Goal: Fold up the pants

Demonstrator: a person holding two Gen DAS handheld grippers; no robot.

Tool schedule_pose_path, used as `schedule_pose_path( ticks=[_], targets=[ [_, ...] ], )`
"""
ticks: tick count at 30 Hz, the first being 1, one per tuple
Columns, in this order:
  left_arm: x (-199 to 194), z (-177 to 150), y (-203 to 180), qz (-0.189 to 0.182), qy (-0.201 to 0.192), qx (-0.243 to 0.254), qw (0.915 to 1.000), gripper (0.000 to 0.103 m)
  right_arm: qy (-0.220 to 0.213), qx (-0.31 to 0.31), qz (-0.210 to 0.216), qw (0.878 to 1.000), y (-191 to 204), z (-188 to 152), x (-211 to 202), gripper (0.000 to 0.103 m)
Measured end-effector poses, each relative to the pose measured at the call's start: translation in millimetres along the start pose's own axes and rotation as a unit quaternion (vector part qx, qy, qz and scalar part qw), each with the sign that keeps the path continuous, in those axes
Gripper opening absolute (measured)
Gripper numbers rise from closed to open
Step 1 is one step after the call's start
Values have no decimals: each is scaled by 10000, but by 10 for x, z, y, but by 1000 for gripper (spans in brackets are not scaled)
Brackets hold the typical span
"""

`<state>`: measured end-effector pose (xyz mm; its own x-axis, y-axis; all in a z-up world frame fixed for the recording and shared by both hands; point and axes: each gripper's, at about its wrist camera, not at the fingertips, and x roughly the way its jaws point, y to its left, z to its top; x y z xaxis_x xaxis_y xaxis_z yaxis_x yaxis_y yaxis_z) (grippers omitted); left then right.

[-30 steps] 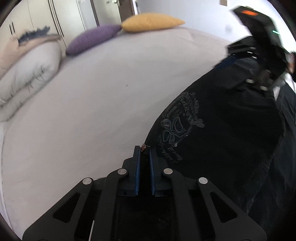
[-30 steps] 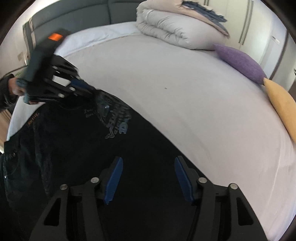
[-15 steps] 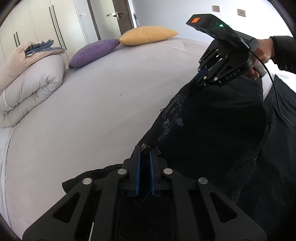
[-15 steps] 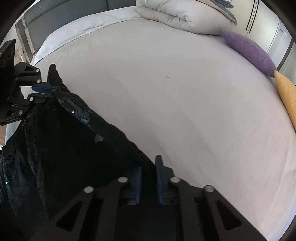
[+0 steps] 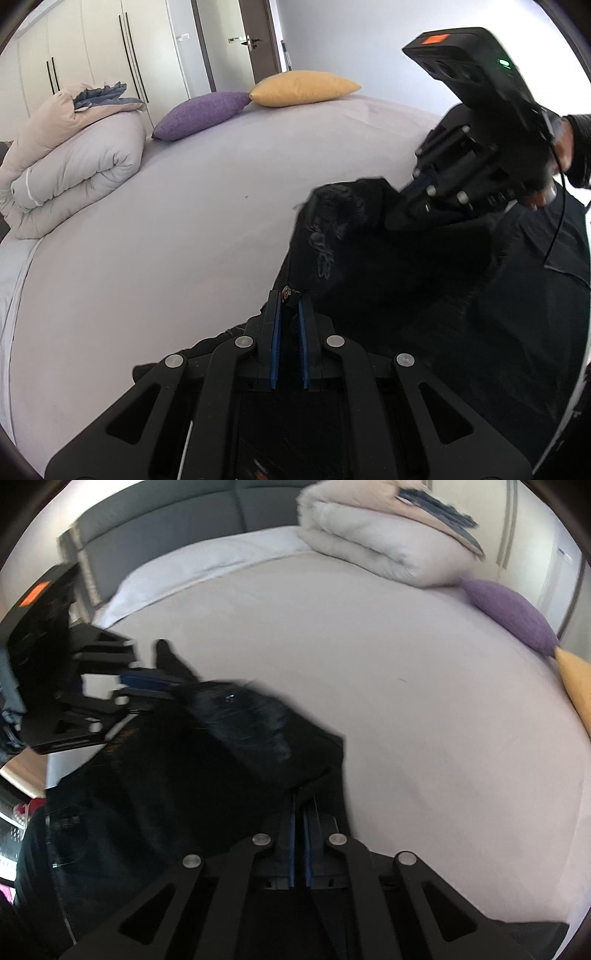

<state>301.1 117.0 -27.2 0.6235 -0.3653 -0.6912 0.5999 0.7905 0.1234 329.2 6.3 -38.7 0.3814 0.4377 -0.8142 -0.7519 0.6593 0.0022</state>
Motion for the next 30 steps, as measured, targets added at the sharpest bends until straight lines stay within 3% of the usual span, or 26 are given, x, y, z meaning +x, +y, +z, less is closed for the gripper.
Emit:
schedule_pose_path(
  ticks=[3, 6, 8, 9, 12, 21, 25, 30],
  targets=[
    [-201, -110, -115, -52, -15, -9, 10000, 7, 6, -436, -196, 9989, 346, -137, -77, 5],
    [-414, -295, -262, -125, 29, 15, 9999, 7, 129, -1306, -884, 9874, 774, -364, -152, 4],
    [-550, -487, -415, -190, 122, 107, 9997, 7, 285, -2271, -1604, 9601, 1150, -599, -191, 4],
    [-603, -582, -488, -198, 175, 189, 9995, 7, 371, -2787, -1956, 9395, 1347, -765, -203, 4],
    [-770, -882, -756, -213, 368, 502, 9978, 7, 551, -3734, -2488, 8920, 1725, -1208, -217, 4],
    [-1042, -1433, -1331, -330, 830, 918, 9918, 7, 836, -4785, -2796, 8282, 2280, -1922, -211, 4],
    [-1104, -1583, -1493, -420, 986, 1097, 9882, 7, 922, -5063, -2720, 8131, 2485, -2156, -205, 4],
    [-1158, -1701, -1681, -405, 1106, 1343, 9839, 7, 1012, -5155, -2673, 8078, 2591, -2294, -192, 4]
  ],
)
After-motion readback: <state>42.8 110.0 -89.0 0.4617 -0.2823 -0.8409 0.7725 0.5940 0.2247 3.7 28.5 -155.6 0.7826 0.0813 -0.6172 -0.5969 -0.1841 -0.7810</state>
